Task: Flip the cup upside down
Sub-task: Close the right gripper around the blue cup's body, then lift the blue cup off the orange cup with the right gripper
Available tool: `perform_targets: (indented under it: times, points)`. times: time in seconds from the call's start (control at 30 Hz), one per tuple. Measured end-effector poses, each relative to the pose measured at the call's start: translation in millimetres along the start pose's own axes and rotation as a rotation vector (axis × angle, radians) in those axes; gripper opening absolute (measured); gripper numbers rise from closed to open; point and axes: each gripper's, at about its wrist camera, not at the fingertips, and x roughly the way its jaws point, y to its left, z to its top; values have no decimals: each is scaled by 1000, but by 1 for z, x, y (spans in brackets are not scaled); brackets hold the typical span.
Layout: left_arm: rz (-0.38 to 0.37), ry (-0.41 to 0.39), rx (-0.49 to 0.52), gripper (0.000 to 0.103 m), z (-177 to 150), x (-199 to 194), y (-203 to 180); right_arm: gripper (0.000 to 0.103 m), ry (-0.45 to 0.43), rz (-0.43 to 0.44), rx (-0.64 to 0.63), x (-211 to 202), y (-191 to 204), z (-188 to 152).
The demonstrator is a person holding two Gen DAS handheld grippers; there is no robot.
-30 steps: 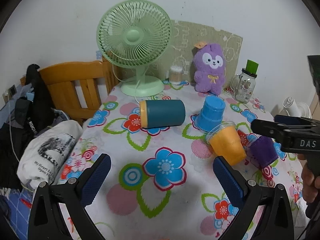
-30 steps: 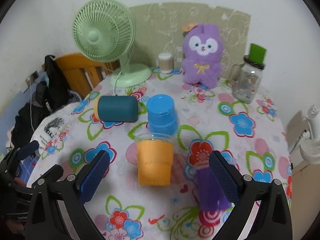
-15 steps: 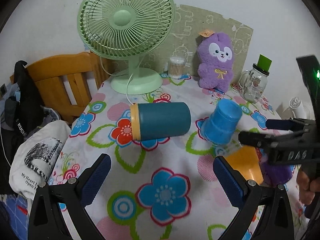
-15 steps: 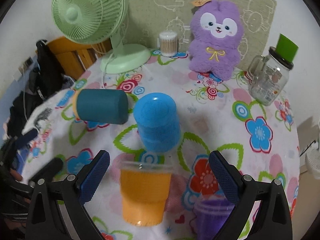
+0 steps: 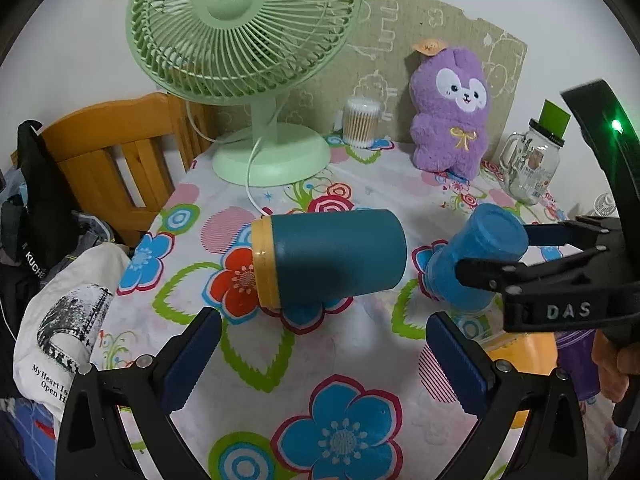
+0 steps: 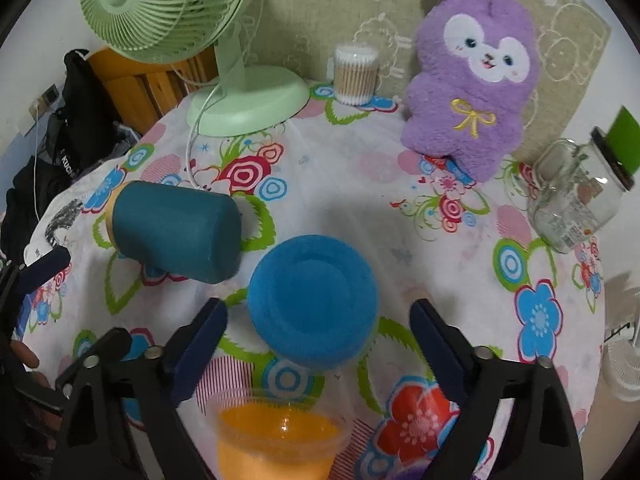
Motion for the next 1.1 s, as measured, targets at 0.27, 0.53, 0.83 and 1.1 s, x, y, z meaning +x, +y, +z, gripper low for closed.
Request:
perform_targets:
  times: [0.27, 0.53, 0.83, 1.1]
  points:
    - [8, 16, 5, 103, -1, 5, 0, 64, 26, 36, 28, 11, -4, 3]
    - [-6, -16, 31, 103, -6, -22, -8, 64, -89, 24, 23, -36, 7, -4]
    - [-61, -16, 39, 103, -49, -75, -14, 64, -227, 76, 18, -100, 40, -51]
    - [-94, 46, -14, 103, -108, -106, -8, 64, -262, 131, -14, -108, 90, -108]
